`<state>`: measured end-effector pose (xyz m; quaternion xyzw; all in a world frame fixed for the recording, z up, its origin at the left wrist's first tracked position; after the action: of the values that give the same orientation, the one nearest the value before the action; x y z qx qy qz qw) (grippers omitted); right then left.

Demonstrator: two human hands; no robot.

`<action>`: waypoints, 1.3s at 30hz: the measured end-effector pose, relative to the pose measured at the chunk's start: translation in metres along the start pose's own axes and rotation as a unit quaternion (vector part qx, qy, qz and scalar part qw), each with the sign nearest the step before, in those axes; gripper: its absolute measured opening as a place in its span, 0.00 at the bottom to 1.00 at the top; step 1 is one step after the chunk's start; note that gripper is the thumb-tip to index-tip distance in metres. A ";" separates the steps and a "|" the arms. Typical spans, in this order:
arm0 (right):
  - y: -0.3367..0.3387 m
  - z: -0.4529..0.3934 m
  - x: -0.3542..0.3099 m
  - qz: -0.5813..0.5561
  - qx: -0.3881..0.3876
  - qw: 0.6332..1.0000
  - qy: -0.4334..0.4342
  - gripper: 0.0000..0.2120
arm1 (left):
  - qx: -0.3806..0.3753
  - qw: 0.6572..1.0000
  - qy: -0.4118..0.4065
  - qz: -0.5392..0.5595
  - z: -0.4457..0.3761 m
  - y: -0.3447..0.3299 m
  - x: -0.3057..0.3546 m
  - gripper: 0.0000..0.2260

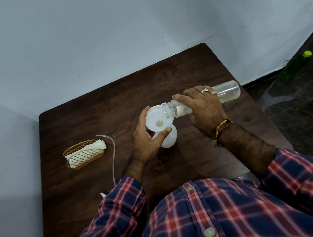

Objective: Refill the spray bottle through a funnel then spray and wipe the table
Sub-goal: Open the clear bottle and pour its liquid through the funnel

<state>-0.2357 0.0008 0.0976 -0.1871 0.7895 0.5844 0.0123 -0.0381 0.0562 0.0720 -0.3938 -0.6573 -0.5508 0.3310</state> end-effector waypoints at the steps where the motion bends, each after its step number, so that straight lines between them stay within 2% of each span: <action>1: 0.000 0.000 0.000 0.000 0.001 1.000 0.000 0.33 | -0.001 1.000 0.000 0.000 0.000 0.000 0.000 0.39; 15: -0.001 0.001 0.002 -0.003 0.007 1.000 0.003 0.28 | 0.000 1.000 0.011 0.012 0.000 -0.001 0.001 0.41; 39: 0.001 0.000 0.003 0.002 0.012 1.000 0.012 0.28 | 0.000 1.000 0.014 0.008 0.001 -0.002 0.002 0.40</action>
<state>-0.2384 0.0002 0.0981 -0.1925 0.7972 0.5722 0.0036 -0.0410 0.0572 0.0723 -0.3912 -0.6497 -0.5536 0.3441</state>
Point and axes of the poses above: each hand's wrist, its own z-axis away from the middle knuckle, its own y-axis out of the back of the hand, x = y × z, the point moved 1 cm from there along -z, towards the middle knuckle, and after that the axes turned 11 degrees about -y, right-handed, at the moved point
